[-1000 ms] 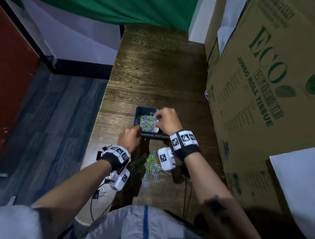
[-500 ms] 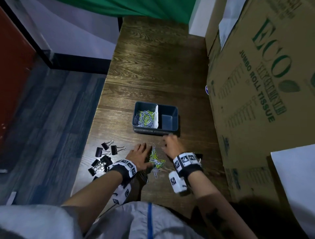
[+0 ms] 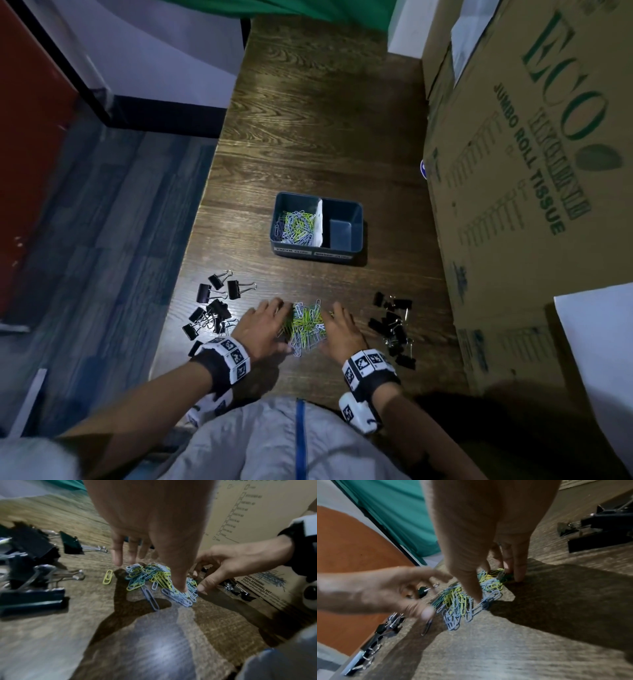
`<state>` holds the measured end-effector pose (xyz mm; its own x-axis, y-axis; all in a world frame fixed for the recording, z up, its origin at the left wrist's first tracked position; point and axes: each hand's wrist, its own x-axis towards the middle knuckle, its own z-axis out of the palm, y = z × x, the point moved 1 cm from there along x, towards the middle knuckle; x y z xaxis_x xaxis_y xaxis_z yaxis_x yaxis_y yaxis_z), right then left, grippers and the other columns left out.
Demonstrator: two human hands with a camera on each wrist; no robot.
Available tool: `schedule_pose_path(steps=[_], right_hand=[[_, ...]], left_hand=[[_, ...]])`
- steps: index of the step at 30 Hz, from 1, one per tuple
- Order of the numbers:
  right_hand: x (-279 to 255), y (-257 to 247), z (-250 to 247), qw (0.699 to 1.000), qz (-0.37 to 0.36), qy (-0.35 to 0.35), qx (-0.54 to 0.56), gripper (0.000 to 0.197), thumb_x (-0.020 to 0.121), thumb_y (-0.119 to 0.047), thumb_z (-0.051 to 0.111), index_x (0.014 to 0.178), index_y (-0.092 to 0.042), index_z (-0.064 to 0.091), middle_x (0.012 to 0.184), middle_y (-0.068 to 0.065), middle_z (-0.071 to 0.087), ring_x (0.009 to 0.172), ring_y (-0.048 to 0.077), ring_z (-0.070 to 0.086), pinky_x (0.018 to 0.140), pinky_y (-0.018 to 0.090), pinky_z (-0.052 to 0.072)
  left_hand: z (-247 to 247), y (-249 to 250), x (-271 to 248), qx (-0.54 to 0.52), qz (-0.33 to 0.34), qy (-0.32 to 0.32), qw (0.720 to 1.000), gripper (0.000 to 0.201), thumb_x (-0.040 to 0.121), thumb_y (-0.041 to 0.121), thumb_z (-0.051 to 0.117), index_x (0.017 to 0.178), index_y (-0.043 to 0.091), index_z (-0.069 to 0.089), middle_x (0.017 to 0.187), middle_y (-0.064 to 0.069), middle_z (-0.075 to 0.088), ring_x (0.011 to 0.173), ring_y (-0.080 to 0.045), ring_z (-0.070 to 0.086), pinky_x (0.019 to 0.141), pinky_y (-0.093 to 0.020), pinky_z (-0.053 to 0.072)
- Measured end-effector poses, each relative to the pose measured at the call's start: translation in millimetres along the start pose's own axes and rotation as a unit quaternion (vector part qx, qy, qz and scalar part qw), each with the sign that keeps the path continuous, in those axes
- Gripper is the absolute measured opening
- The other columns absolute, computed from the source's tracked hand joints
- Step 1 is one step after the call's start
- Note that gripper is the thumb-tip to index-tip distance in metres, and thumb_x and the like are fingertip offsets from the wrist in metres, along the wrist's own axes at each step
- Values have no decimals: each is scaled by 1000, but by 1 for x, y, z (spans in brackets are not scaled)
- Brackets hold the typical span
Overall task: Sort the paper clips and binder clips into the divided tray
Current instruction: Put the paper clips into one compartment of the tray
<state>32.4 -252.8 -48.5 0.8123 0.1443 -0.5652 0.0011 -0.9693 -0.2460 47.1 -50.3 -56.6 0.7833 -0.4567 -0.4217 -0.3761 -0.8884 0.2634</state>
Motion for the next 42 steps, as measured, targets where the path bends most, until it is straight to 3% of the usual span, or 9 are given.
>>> schedule_pose_path(steps=[4,10,17,24,27,31,36,39,42], right_hand=[[1,-3,0,1000,-7,-6,-12,97,79,-14,81,154,-22,20,143,11,28,131,34,36,105,50,44],[8,-27,-11,999,-34,-20,-26,83,81,9,64,151,-18,29,145,17,29,131,41,38,105,51,43],[13,-30,-13,999,-36,19,5,61,83,11,56,139,-12,46,141,18,39,124,41,48,100,50,47],[16,-18,-24,997,-27,44,65,42,84,11,60,117,-15,68,113,16,65,100,36,66,87,45,57],[15,-12,-28,994,-15,53,90,33,89,8,62,108,-17,72,99,12,71,85,27,70,81,43,60],[18,-5,-28,993,2,72,93,32,87,4,65,107,-20,75,101,12,75,86,29,72,82,45,60],[16,3,-35,992,11,68,104,19,89,-9,73,105,-19,76,106,10,74,91,25,71,85,41,59],[11,3,-48,991,2,69,113,17,88,-8,75,101,-18,78,102,7,76,85,21,72,79,38,61],[3,-5,-70,988,-21,79,134,13,87,-6,76,98,-13,78,106,8,75,95,20,71,90,37,58]], left_hand=[[7,-1,-2,-47,-63,-59,995,116,69,34,84,152,15,6,149,-10,19,127,-29,36,94,-40,50],[1,16,8,-62,-32,-41,997,90,77,7,68,150,18,16,140,-14,25,109,-32,53,84,-40,53],[-8,13,14,-82,-12,-7,997,59,76,4,66,129,15,44,118,-10,44,86,-32,61,69,-37,47],[-11,1,13,-158,-22,42,986,16,88,7,61,100,16,60,96,-2,54,82,-24,56,69,-26,39],[-14,-5,13,-187,-24,55,981,9,85,9,68,89,16,63,88,2,57,79,-19,56,70,-27,44],[-27,-11,13,-221,-15,98,970,15,81,6,70,81,20,65,79,5,64,71,-12,60,67,-30,53],[-66,-11,10,-250,26,137,958,13,83,4,72,85,16,68,79,9,66,70,4,60,62,-7,47],[-105,-6,12,-275,37,172,945,4,88,12,68,89,15,69,80,11,65,72,0,61,64,-8,48],[-148,-6,24,-275,45,227,933,4,88,14,68,91,17,69,79,11,65,72,2,62,63,-12,51]])
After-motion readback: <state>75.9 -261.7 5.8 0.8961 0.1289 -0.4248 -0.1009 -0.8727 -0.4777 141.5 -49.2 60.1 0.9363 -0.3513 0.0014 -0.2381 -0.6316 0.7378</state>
